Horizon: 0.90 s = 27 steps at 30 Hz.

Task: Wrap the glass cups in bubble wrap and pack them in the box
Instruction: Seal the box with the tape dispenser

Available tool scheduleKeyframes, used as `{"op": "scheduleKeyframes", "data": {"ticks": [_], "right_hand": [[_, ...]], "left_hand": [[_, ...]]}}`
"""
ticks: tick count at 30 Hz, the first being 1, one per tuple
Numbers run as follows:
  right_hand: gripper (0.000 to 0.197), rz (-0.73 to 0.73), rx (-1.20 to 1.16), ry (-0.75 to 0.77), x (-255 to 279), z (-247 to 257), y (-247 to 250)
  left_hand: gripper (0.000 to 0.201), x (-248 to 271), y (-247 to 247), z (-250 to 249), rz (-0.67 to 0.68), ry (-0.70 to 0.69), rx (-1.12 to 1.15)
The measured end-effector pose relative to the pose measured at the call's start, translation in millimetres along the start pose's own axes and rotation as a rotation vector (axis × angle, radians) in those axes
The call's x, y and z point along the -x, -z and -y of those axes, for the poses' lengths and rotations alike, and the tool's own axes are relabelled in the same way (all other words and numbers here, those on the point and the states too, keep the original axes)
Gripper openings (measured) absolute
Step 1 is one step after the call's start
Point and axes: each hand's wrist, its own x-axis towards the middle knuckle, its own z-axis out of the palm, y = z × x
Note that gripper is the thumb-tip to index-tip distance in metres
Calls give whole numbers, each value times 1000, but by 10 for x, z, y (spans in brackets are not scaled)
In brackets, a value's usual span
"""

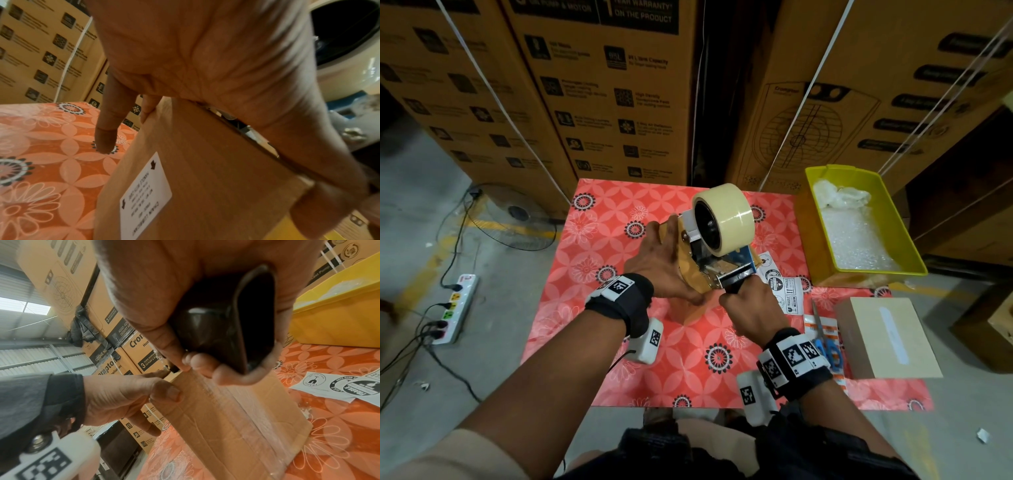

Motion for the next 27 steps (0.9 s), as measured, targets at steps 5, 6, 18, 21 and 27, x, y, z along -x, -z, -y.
{"op": "scheduleKeyframes", "data": {"ticks": [5, 6, 18, 21, 27], "right_hand": [[24, -14, 12, -4, 25, -41, -18], [23, -12, 14, -9, 32, -49, -21], [19, -16, -26, -30, 37, -103, -49], [18, -23, -28, -28, 28, -117, -55], [17, -10, -18, -8, 18, -129, -65]], "left_hand": [[176, -6, 1, -4, 13, 1, -3], [176, -1, 0, -7, 11, -2, -3], [178, -1, -56, -54, 65, 21, -49], [173, 57, -113, -199, 80, 65, -180], [168, 67, -172, -248, 32, 92, -209]]}}
